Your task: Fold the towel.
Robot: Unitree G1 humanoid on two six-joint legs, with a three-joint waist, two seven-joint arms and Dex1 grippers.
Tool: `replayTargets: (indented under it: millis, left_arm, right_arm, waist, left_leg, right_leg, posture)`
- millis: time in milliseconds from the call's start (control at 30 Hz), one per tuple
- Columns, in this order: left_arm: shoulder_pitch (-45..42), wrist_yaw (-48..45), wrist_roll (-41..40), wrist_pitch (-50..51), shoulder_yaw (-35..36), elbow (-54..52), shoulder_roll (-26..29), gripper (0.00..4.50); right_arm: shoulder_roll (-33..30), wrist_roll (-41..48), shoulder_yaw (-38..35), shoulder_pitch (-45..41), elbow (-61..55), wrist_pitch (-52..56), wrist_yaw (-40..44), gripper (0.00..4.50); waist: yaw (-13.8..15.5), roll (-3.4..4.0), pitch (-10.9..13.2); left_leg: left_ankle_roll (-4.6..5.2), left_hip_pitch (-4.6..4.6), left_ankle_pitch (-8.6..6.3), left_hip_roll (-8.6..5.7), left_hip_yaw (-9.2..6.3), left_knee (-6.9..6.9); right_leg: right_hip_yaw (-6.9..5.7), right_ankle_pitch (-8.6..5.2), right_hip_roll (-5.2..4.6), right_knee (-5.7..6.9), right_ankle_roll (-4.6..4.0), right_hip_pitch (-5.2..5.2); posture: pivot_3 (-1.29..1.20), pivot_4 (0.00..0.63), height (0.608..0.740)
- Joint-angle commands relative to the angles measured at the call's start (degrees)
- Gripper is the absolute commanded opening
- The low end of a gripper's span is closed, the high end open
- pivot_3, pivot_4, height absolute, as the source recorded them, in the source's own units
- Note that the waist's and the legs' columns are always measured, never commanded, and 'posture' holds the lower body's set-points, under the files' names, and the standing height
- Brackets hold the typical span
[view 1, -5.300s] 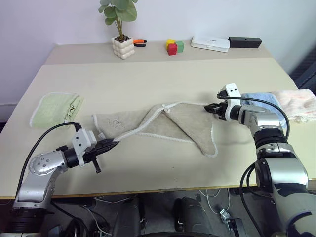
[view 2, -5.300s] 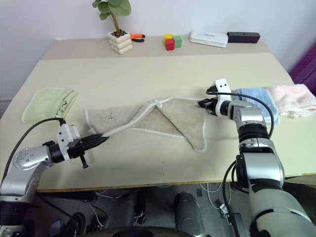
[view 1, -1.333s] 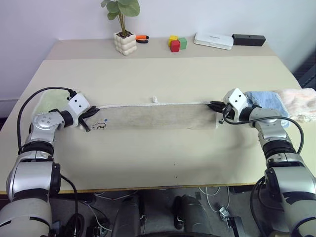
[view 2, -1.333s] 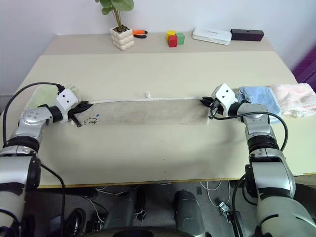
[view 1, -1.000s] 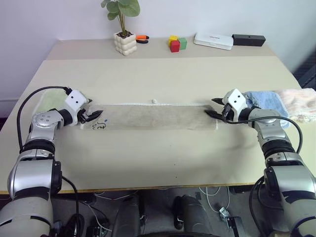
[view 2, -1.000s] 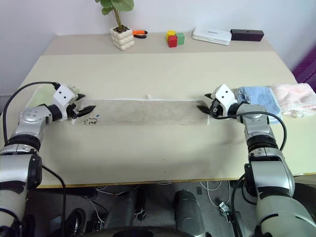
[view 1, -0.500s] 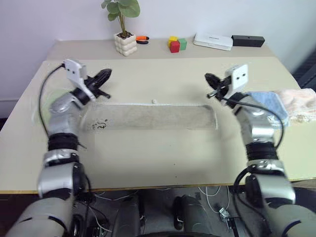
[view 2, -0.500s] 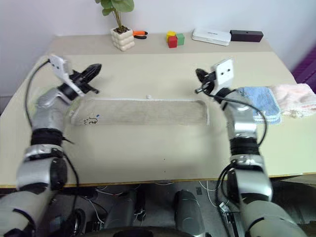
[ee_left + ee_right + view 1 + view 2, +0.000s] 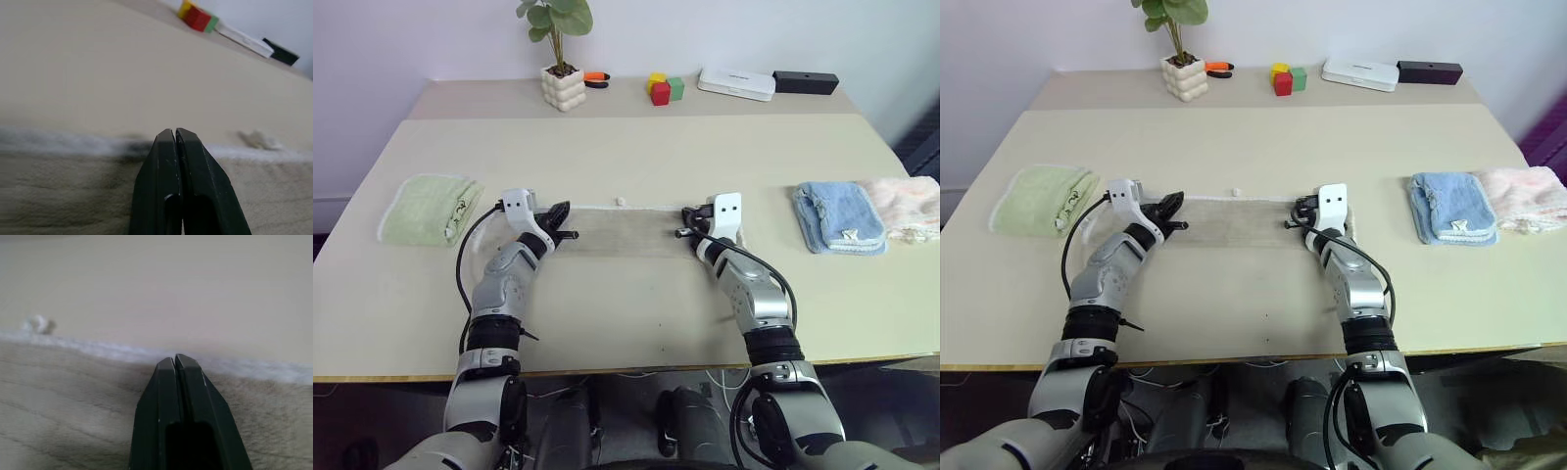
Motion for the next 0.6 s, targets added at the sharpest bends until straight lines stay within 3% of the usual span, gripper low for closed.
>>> replayTargets:
  millis: [33,200,233,333,433,533,600]
  left_arm:
    - [0.52,-0.84,-2.44,-0.22,4.79,2.23,3.56,0.03]
    - [1.53,-3.85,-1.47,-0.63,4.26,3.47,7.05,0.03]
    - [1.66,-4.83,-1.2,-0.95,3.89,3.28,7.58,0.26]
    - [2.27,-7.85,0.53,-2.5,1.72,0.77,9.0,1.37]
    - [2.72,-11.4,0.94,-3.5,-0.23,-2.98,10.36,2.91]
    - [2.48,-15.52,2.43,-6.44,-1.84,-3.98,13.24,4.47]
    - [2.92,-24.01,0.1,-6.05,-2.58,-6.63,16.6,4.5]
  right_arm:
    - [-4.31,0.07,-3.66,-1.43,5.75,-3.25,0.33,0.01]
    - [-8.08,1.67,-5.5,-4.01,10.27,-5.51,4.12,0.01]
    - [-8.62,2.41,-5.91,-4.08,10.0,-5.42,5.19,0.25]
    - [-10.08,4.32,-7.38,-3.92,7.61,-3.21,6.49,1.31]
    - [-11.44,8.61,-10.3,-2.53,2.3,2.71,7.22,2.79]
    - [-12.05,18.11,-16.54,0.38,-6.66,15.49,6.18,4.39]
    - [-11.73,28.23,-21.92,5.07,-16.88,28.16,3.06,4.46]
  waist:
    - [-0.01,0.0,-0.01]
    - [0.08,0.01,-0.02]
    - [0.05,0.01,-0.02]
    - [-0.09,0.02,-0.01]
    - [0.02,0.02,-0.01]
    - [0.13,0.02,-0.01]
    - [-0.02,0.03,0.0]
  left_leg:
    - [0.02,0.01,-0.01,0.0,-0.01,0.0]
    - [0.02,0.01,-0.01,0.0,-0.02,0.01]
    - [0.02,0.0,-0.01,0.0,-0.02,0.01]
    - [0.02,0.0,-0.01,0.0,-0.02,0.0]
    - [0.01,-0.03,-0.01,0.0,-0.01,-0.02]
    - [0.01,-0.06,-0.02,0.01,-0.03,-0.02]
    - [0.02,-0.05,-0.02,0.01,-0.02,-0.02]
  right_leg:
    - [0.0,0.0,0.0,0.0,0.0,0.02]
    - [-0.01,0.0,-0.01,-0.01,0.0,0.03]
    - [-0.02,0.0,0.0,-0.01,0.0,0.04]
    - [-0.02,0.0,0.0,-0.01,0.0,0.02]
    - [-0.02,0.0,-0.01,-0.02,0.0,0.0]
    - [-0.03,0.0,-0.01,-0.03,-0.01,-0.03]
    - [-0.02,0.01,-0.01,-0.03,-0.01,-0.03]
  posture:
    - [0.0,0.15,0.74]
    - [0.0,0.15,0.74]
    - [0.0,0.15,0.74]
    - [0.0,0.15,0.74]
    - [0.0,0.15,0.74]
    - [0.0,0.15,0.74]
    - [0.0,0.15,0.74]
